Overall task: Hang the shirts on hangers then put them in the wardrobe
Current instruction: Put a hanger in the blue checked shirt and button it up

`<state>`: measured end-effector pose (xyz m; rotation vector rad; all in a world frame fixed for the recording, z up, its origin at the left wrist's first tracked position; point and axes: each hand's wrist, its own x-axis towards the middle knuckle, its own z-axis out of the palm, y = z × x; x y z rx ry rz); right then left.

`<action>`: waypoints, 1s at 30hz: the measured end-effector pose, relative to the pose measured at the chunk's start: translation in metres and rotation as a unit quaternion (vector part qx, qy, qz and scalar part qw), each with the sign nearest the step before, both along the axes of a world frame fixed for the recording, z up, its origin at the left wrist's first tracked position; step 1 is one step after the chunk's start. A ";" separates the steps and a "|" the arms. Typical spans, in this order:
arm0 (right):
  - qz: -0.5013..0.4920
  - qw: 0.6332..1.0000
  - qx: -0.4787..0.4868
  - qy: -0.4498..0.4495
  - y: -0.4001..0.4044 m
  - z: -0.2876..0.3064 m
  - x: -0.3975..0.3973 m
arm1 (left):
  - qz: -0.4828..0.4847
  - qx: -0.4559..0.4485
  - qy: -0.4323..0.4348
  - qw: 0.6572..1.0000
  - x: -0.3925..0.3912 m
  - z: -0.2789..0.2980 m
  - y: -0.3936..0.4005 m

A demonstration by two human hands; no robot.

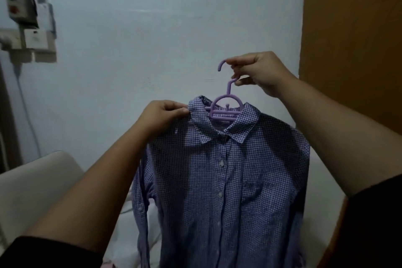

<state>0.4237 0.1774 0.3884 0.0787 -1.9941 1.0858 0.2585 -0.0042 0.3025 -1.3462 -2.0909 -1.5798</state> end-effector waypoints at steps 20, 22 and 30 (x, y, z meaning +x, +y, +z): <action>-0.044 0.999 0.022 0.009 0.006 0.000 0.002 | 0.078 -0.116 0.113 0.984 -0.008 -0.004 0.004; -0.039 0.999 0.018 0.015 0.005 -0.003 -0.001 | 0.069 -0.091 0.106 0.988 -0.004 -0.003 0.013; -0.085 0.990 0.109 -0.023 0.021 -0.038 0.012 | 0.091 -0.007 0.071 0.993 -0.016 0.000 0.003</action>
